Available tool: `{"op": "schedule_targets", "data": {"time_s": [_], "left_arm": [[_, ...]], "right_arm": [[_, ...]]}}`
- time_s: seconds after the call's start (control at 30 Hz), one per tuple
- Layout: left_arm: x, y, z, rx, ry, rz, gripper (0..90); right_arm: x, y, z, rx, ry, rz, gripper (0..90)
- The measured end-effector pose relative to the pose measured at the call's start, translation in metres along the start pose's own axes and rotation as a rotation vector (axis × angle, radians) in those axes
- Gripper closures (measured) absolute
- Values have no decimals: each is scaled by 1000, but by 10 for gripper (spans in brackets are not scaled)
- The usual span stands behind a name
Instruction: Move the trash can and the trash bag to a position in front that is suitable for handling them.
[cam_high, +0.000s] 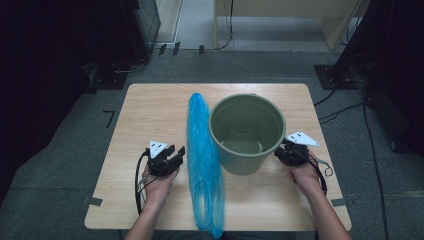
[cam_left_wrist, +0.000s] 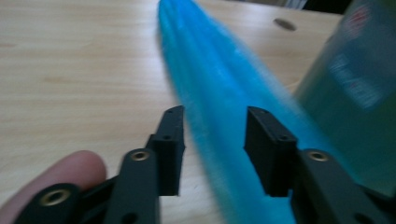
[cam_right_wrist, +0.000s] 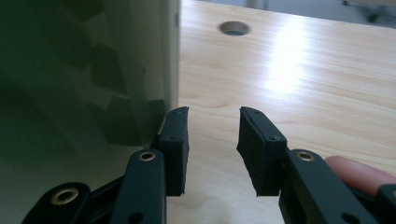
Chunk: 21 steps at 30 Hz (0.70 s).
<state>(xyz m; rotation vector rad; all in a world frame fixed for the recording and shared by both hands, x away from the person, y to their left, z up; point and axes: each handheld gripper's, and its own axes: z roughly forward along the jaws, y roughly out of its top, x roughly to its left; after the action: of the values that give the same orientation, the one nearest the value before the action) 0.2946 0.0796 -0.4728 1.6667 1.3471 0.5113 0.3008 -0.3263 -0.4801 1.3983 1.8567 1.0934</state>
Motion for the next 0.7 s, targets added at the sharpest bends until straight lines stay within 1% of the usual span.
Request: {"op": "schedule_targets", "data": {"time_s": [0.03,0.07,0.1,0.13,0.17,0.2,0.23,0.33,0.4,0.47,0.5,0.53,0.57,0.6,0.67,0.7], "left_arm": [[-4,3,0,-35,-21,-1,640],[-5,4,0,-36,-30,-1,672],[-5,4,0,-36,-30,-1,700],[-9,5,2,-35,-37,6,700],[-10,6,2,-33,-40,9,721],[-14,8,4,-27,-54,15,740],[-16,10,5,-23,-56,20,747],[-21,15,9,-25,-61,28,769],[-23,18,10,-30,-60,27,788],[-28,28,15,-36,-71,29,806],[-28,28,15,-36,-71,29,816],[-30,32,18,-39,-77,24,825],[-37,39,22,-39,-87,39,833],[-40,41,24,-40,-93,48,841],[-47,45,27,-37,-111,62,874],[-50,46,28,-43,-123,75,892]], "right_arm": [[4,-1,-1,4,17,-15,642],[7,-2,-1,6,32,-31,641],[7,-2,-1,6,32,-31,641],[10,-3,-2,8,50,-51,637],[13,-4,-3,11,61,-77,619],[14,-3,-4,13,50,-82,611],[13,-1,-3,13,38,-69,614],[7,4,0,1,12,-8,653],[5,6,3,-1,2,3,688],[8,8,6,-11,-17,-4,719],[8,8,6,-11,-17,-4,719],[10,11,10,-18,-27,9,746],[10,13,11,-21,-26,23,762],[11,14,13,-24,-19,35,771],[15,17,15,-30,4,47,795],[16,17,16,-31,27,67,826]]}}
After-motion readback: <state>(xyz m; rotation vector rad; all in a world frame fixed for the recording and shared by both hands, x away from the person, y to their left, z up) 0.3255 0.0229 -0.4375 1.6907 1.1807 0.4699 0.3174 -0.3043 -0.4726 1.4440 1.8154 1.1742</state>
